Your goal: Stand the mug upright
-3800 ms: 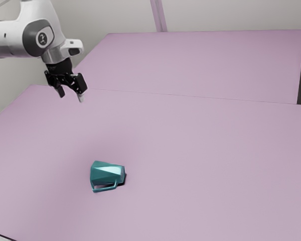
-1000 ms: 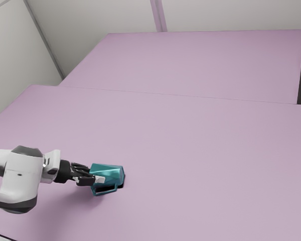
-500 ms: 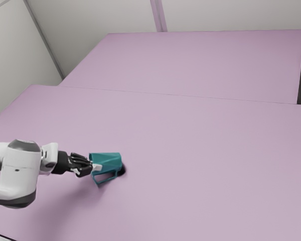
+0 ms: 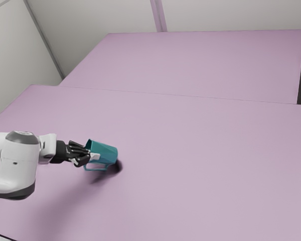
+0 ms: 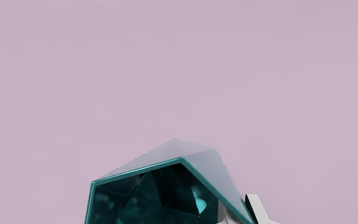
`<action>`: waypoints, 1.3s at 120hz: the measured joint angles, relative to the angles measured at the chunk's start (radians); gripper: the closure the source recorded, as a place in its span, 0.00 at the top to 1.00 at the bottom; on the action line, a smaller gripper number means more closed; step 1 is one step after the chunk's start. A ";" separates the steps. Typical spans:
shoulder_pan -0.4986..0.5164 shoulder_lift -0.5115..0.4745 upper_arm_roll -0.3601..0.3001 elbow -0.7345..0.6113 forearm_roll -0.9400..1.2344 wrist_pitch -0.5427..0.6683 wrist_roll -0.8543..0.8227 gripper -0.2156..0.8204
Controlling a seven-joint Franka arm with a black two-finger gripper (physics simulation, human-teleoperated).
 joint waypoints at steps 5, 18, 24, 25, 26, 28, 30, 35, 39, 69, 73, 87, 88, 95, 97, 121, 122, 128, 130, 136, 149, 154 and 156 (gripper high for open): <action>0.000 0.000 0.000 0.019 0.025 0.002 0.001 0.04; 0.000 0.012 0.000 0.097 0.137 -0.001 -0.003 0.03; 0.000 0.023 0.001 0.157 0.238 -0.016 -0.019 0.03; 0.000 0.025 0.001 0.166 0.256 -0.019 -0.023 0.03; 0.000 0.027 0.001 0.176 0.276 -0.022 -0.027 0.03; 0.000 0.032 0.001 0.194 0.313 -0.029 -0.037 0.03; 0.000 0.037 0.001 0.210 0.354 -0.036 -0.049 0.03; 0.000 0.046 0.001 0.248 0.462 -0.061 -0.090 0.03; 0.000 0.050 0.000 0.266 0.547 -0.082 -0.131 0.03; 0.000 0.012 -0.018 0.281 0.966 -0.275 -0.547 0.03; 0.000 0.007 -0.028 0.273 1.002 -0.294 -0.609 0.03; 0.000 -0.028 -0.040 0.232 1.102 -0.339 -0.811 0.03; 0.000 -0.031 -0.040 0.230 1.109 -0.341 -0.825 0.03; 0.003 -0.050 -0.041 0.213 1.152 -0.349 -0.914 0.03; 0.004 -0.054 -0.041 0.209 1.163 -0.349 -0.938 0.03; 0.027 -0.046 -0.040 0.195 1.259 -0.322 -1.182 0.03; 0.027 -0.044 -0.040 0.195 1.261 -0.319 -1.190 0.03; 0.027 -0.031 -0.040 0.196 1.270 -0.305 -1.239 0.03; 0.027 -0.026 -0.040 0.196 1.273 -0.299 -1.255 0.03; 0.027 -0.009 -0.040 0.198 1.278 -0.284 -1.299 0.03; 0.026 0.019 -0.041 0.201 1.285 -0.248 -1.383 0.04; 0.024 0.026 -0.041 0.202 1.284 -0.233 -1.412 0.04; 0.024 0.028 -0.041 0.202 1.283 -0.226 -1.423 0.04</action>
